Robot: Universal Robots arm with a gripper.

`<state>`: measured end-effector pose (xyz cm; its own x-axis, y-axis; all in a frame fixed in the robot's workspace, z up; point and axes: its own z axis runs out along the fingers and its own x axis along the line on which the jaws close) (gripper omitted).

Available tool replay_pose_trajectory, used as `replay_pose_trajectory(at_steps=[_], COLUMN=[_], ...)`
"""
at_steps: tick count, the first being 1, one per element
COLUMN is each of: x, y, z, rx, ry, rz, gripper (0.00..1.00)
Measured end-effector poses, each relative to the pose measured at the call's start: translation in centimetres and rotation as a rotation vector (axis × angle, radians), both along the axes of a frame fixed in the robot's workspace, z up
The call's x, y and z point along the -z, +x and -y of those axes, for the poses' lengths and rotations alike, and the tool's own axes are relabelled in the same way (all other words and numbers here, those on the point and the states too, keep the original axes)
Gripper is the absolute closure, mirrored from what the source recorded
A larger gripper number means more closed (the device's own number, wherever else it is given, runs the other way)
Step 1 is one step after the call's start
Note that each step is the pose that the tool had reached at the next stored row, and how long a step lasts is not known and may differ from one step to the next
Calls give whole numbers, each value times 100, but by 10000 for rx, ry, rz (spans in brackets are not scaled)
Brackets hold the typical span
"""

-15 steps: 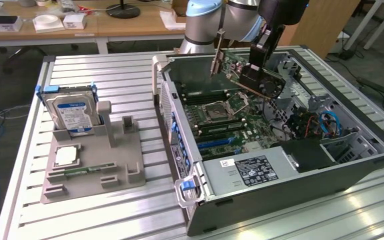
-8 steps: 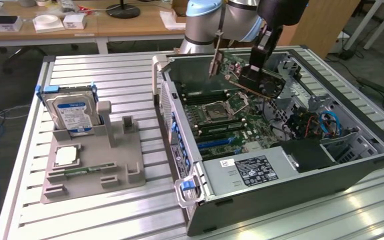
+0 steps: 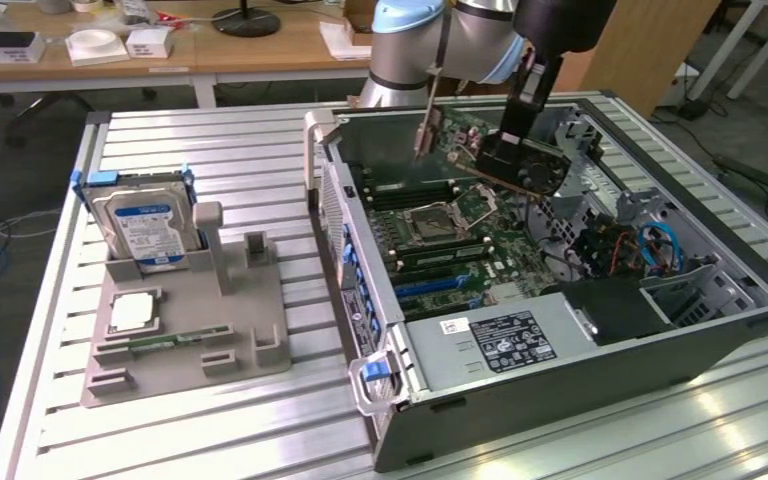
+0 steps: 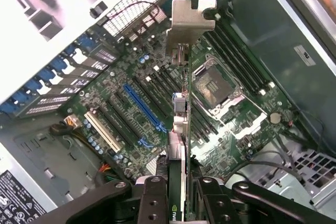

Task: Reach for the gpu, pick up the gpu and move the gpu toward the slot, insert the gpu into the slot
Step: 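Insert the gpu into the slot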

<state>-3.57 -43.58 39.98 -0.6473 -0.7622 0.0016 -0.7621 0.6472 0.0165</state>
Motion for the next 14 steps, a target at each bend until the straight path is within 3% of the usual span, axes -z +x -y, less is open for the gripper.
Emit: replay_pose_trajectory(at_steps=[7, 14], x=[4, 9], y=[-16, -16], z=[7, 7], rx=[-691, -1786], ry=[-2, 0], rz=[-1, 1], gripper=[74, 74])
